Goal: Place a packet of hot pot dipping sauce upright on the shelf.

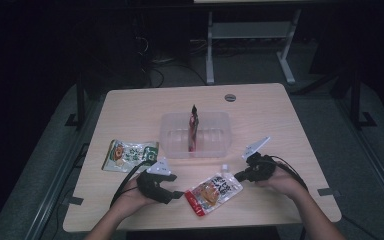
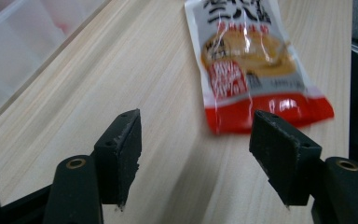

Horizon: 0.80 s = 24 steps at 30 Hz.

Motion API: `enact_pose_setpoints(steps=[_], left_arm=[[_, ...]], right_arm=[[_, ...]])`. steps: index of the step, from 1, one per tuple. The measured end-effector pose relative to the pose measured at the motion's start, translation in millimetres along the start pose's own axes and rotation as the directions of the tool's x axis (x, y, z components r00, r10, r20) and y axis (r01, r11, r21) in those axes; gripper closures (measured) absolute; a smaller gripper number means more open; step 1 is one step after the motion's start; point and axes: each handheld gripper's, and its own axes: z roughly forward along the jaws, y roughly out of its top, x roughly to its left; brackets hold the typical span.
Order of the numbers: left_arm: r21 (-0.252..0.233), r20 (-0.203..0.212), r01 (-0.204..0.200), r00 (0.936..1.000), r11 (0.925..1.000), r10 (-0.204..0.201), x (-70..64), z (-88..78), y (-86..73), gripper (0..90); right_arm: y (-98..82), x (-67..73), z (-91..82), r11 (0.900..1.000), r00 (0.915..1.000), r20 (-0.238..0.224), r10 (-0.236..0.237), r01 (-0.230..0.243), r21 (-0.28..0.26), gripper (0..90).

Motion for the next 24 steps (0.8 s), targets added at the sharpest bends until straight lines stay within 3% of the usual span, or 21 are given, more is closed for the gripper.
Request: enact_pose_setpoints(steps=[2, 8, 11, 13, 17, 20, 24], left_arm=[[0.004, 0.009, -0.001, 1.0, 1.0, 0.001, -2.2, -0.5, 1.7, 37.3], [0.008, 0.02, -0.001, 0.9998, 1.0, 0.001, -8.8, -1.0, 6.6, 46.5], [0.014, 0.029, 0.004, 0.9996, 0.9999, -0.004, -12.6, -1.9, 10.6, 61.6], [0.004, 0.039, 0.014, 0.9991, 0.9999, -0.014, -17.6, -1.5, 14.8, 65.1], [0.008, 0.062, 0.014, 0.998, 0.9999, -0.015, -27.5, 1.6, 21.5, 78.5], [0.023, 0.085, 0.001, 0.9964, 0.9997, -0.003, -36.8, 6.9, 25.9, 87.7], [0.048, 0.087, -0.01, 0.9962, 0.9988, 0.005, -44.7, 16.6, 30.2, 89.6]], right_arm=[[5.9, 7.8, 6.2, 0.999, 0.9991, -0.01, -0.041, 0.041, 0.004, 90.0], [13.1, 17.3, 13.1, 0.996, 0.9957, -0.037, -0.085, 0.085, 0.002, 90.0], [11.8, 14.7, 9.0, 0.998, 0.9972, -0.03, -0.069, 0.068, -0.01, 90.0], [9.8, 13.0, 4.0, 0.998, 0.9984, -0.021, -0.052, 0.051, -0.024, 90.0], [7.2, 14.8, -7.0, 0.998, 0.9999, -0.013, 0.003, -0.003, -0.058, 77.5], [5.1, 17.2, -14.7, 0.996, 0.9999, 0.011, 0.013, -0.012, -0.093, 66.4], [-5.6, 24.2, -21.6, 0.992, 0.9986, 0.036, 0.038, -0.034, -0.124, 52.1]])
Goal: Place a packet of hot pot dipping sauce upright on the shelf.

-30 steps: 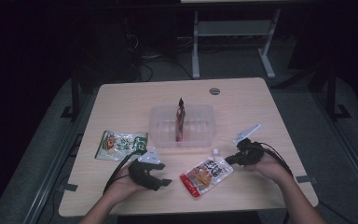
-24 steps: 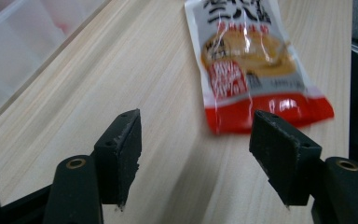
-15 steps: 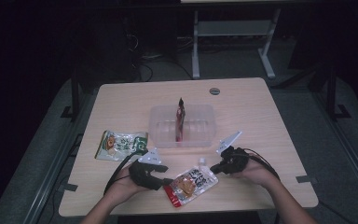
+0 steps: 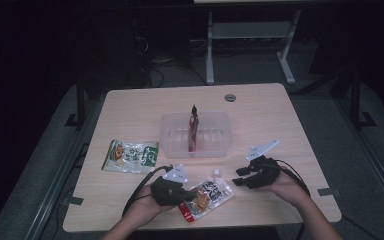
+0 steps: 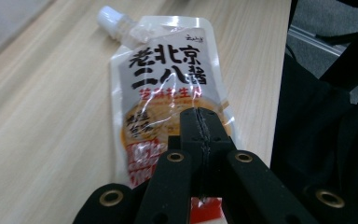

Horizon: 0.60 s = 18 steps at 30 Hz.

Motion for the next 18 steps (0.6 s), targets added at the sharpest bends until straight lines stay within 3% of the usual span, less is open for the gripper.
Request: enact_pose_setpoints(steps=[1, 6, 14, 18], left_arm=[[0.007, -0.006, -0.002, 1.0, 1.0, 0.002, -0.5, 3.0, 0.8, 89.6], [0.028, -0.019, 0.005, 0.9998, 0.9996, -0.005, -1.5, 17.9, 3.0, 89.6], [0.044, -0.04, 0.004, 0.9992, 0.999, -0.003, 1.7, 31.1, 3.1, 89.6], [0.07, -0.05, -0.033, 0.9981, 0.997, 0.036, 1.3, 33.3, 4.2, 89.7]], right_arm=[[-5.1, 3.0, -3.0, 1.0, 0.9998, 0.017, 0.014, -0.014, -0.002, 47.7], [-10.2, 6.0, -2.8, 1.0, 0.9999, 0.013, 0.007, -0.007, -0.009, 41.2], [-7.3, 7.2, 5.7, 1.0, 0.9999, -0.01, 0.001, -0.001, 0.025, 39.7], [-6.1, 7.1, 9.1, 1.0, 0.9997, -0.02, -0.012, 0.012, 0.027, 39.6]])
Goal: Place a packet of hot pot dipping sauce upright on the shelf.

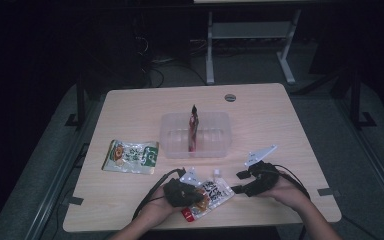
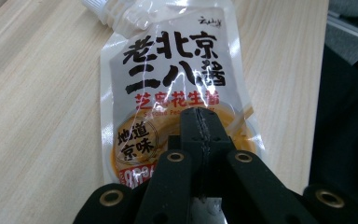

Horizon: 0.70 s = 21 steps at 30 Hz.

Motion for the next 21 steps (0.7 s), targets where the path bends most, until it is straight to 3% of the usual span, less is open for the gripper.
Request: enact_pose_setpoints(steps=[10, 14, 21], left_arm=[[0.048, -0.059, -0.03, 0.9977, 0.9984, 0.033, 5.6, -0.9, -1.5, 90.0], [0.047, -0.055, -0.001, 0.9985, 0.9989, 0.004, 11.8, -2.9, -3.9, 90.0], [0.043, -0.051, 0.0, 0.9987, 0.9991, 0.002, 13.7, -2.7, -4.5, 90.0]], right_arm=[[2.7, 4.6, 5.7, 1.0, 0.9987, -0.051, 0.0, 0.0, 0.004, 38.9], [4.7, 7.2, 11.3, 1.0, 0.9961, -0.087, 0.018, -0.018, 0.012, 38.0], [10.3, 11.3, 24.8, 0.999, 0.9892, -0.142, 0.039, -0.037, 0.019, 38.3]])
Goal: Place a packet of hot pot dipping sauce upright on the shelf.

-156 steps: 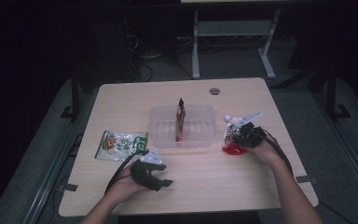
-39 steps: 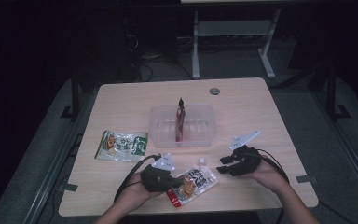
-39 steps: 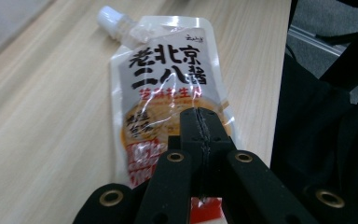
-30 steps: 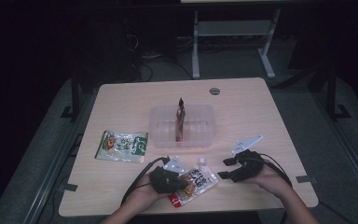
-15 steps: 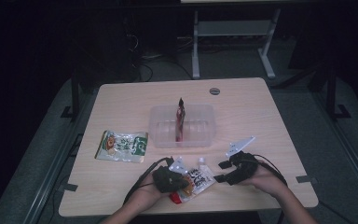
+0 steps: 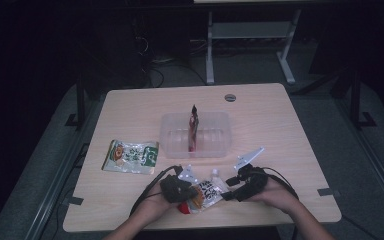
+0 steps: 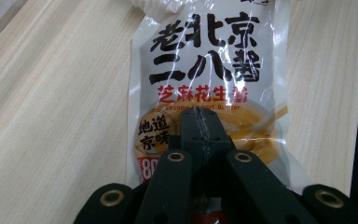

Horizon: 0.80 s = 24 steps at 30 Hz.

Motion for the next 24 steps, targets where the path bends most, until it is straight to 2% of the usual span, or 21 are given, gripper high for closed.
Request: enact_pose_setpoints(steps=[1, 7, 14, 24], left_arm=[[-0.001, 0.0, -0.002, 1.0, 1.0, 0.002, 0.2, 0.1, 0.0, 90.0], [-0.002, 0.004, 0.001, 1.0, 1.0, -0.001, 0.2, 0.3, -0.3, 90.0], [-0.004, 0.008, 0.006, 0.9999, 1.0, -0.006, 0.6, 0.1, -0.7, 90.0], [-0.003, 0.014, 0.006, 0.9999, 1.0, -0.006, 1.7, -0.4, -1.1, 90.0]], right_arm=[[2.2, -1.1, 3.1, 1.0, 0.9998, -0.017, 0.009, -0.009, -0.004, 38.8], [5.9, -5.5, 13.4, 0.999, 0.9986, -0.036, 0.04, -0.04, 0.001, 40.2], [7.9, -6.4, 21.3, 0.999, 0.9966, -0.07, 0.043, -0.043, 0.008, 43.7], [10.6, -7.7, 29.0, 0.996, 0.9867, -0.137, 0.087, -0.086, 0.019, 57.7]])
